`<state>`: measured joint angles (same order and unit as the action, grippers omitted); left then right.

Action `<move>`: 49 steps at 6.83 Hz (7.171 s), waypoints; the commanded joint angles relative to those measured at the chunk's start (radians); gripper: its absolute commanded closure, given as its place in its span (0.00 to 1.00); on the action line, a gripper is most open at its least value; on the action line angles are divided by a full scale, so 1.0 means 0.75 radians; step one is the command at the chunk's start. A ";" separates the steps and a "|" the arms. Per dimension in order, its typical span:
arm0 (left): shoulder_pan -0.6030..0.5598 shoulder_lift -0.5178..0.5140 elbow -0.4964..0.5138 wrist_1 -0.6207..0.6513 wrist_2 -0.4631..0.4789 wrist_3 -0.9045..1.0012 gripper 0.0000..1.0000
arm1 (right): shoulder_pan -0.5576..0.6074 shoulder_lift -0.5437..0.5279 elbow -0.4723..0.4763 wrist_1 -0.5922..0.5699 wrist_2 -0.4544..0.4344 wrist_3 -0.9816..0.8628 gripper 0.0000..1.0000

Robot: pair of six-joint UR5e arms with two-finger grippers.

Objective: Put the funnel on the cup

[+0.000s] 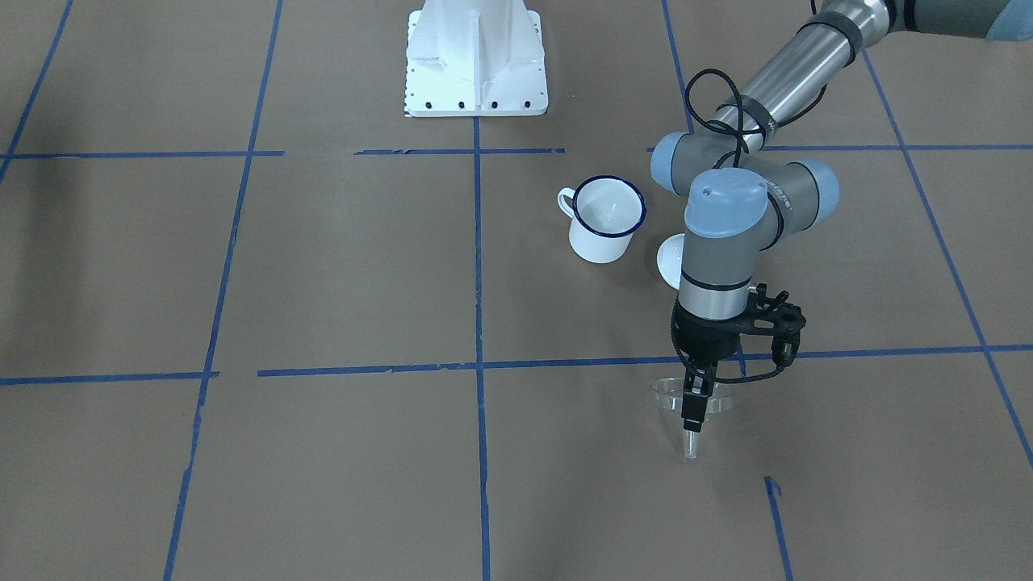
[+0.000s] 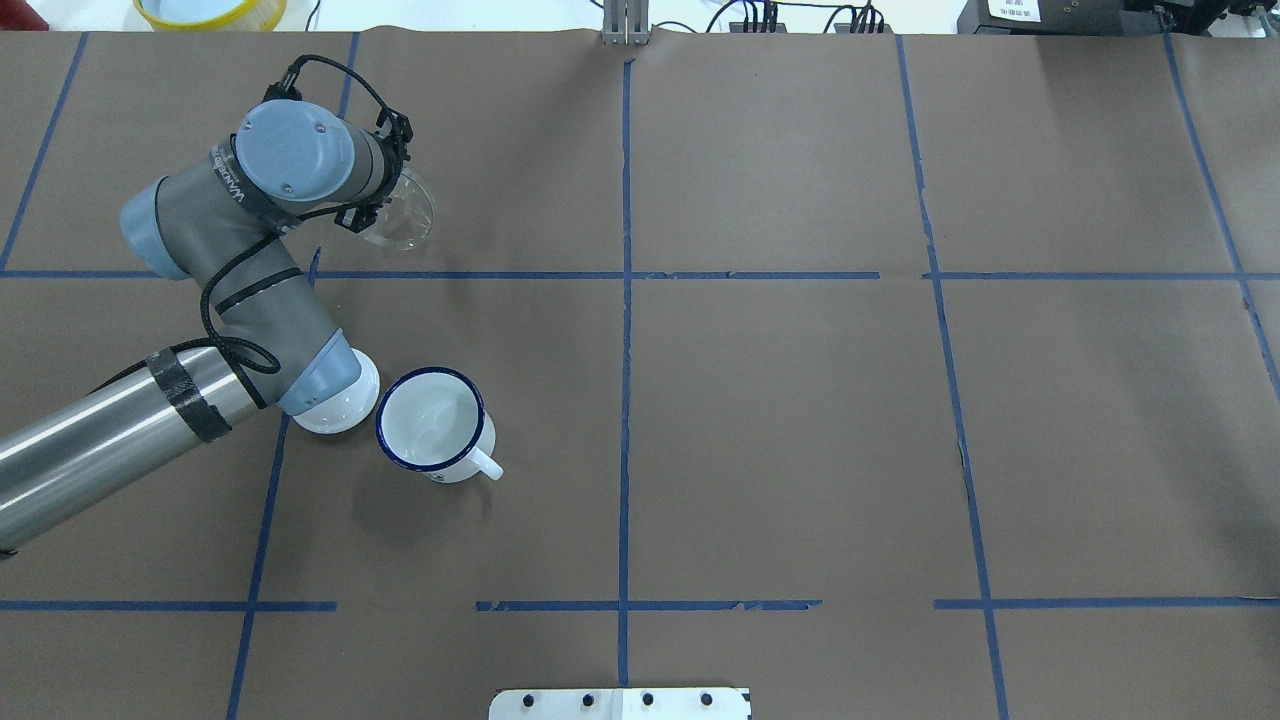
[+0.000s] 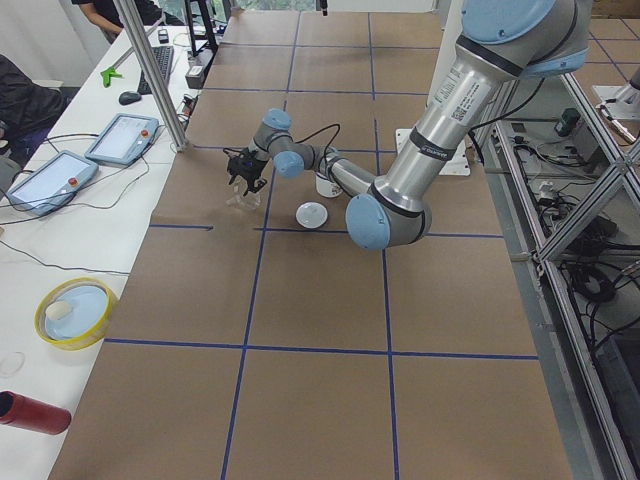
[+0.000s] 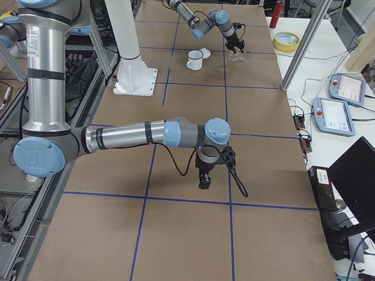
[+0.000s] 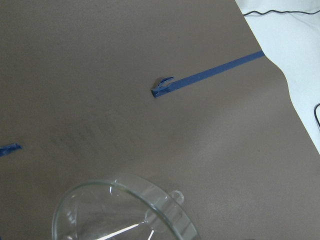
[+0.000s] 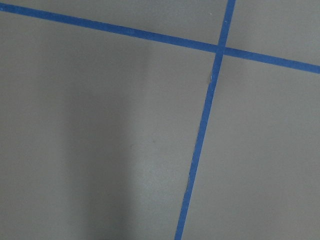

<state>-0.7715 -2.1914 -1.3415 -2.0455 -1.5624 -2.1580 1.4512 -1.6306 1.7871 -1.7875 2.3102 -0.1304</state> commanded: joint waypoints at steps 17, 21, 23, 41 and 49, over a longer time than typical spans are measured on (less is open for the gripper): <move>0.321 -0.179 -0.852 1.494 -0.237 0.765 1.00 | 0.000 0.000 0.000 0.001 0.000 0.000 0.00; 0.399 -0.177 -0.787 1.490 -0.208 0.773 0.55 | 0.000 0.000 0.000 0.001 0.000 0.000 0.00; 0.397 -0.169 -0.780 1.484 -0.185 0.832 0.00 | 0.000 0.000 0.000 0.001 0.000 0.000 0.00; -1.045 0.752 -0.267 0.586 -0.997 3.080 0.00 | 0.000 0.000 -0.002 0.001 0.000 0.000 0.00; -1.064 0.805 -0.281 0.596 -1.097 3.076 0.00 | 0.000 0.000 -0.002 0.001 0.000 0.000 0.00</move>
<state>-1.5687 -1.5878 -1.5523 -1.5985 -2.3858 0.1493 1.4511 -1.6306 1.7865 -1.7871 2.3102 -0.1304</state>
